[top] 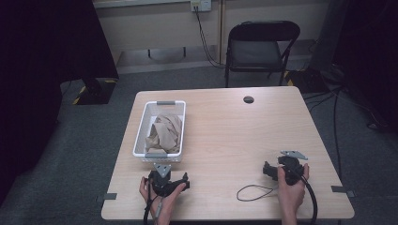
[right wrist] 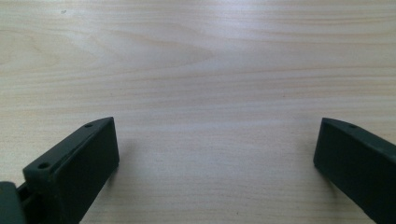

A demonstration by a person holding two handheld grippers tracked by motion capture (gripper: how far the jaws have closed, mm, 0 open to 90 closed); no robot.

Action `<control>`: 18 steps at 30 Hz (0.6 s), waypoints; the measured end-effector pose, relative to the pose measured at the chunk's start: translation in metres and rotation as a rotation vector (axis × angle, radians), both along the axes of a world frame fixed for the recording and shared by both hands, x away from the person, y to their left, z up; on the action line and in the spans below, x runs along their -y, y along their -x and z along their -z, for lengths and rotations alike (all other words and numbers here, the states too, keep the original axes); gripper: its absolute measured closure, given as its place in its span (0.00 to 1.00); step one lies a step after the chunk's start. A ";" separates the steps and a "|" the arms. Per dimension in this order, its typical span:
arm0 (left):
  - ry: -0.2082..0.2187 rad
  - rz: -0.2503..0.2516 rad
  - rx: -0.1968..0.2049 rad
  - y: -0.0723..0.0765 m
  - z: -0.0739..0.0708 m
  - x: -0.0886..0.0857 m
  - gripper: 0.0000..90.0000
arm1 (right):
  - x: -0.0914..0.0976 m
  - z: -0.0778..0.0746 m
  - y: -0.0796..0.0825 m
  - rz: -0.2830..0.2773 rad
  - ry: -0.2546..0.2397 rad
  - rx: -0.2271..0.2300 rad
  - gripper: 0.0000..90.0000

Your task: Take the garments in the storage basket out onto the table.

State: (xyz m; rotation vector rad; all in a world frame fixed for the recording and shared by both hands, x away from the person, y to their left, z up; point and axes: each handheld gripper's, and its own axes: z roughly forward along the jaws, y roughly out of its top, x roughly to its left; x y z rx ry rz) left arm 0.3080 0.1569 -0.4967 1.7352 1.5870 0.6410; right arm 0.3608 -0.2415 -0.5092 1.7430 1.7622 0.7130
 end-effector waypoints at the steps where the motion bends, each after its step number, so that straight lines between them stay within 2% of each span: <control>1: 0.004 0.002 0.008 0.000 -0.001 -0.001 0.00 | 0.000 0.000 0.000 0.000 0.000 0.000 0.00; 4: 0.018 0.009 0.030 0.001 -0.003 -0.002 0.00 | 0.000 0.000 0.000 0.000 0.000 0.000 0.00; 8: 0.015 0.013 0.047 0.001 -0.006 -0.002 0.00 | 0.000 0.000 0.000 0.000 0.000 0.000 0.00; 11: -0.014 0.017 0.046 0.001 -0.008 -0.001 0.00 | 0.000 0.000 0.000 0.000 0.000 0.000 0.00; 18: 0.012 0.023 0.084 0.003 -0.018 -0.005 0.00 | 0.000 0.000 0.000 0.000 0.000 0.000 0.00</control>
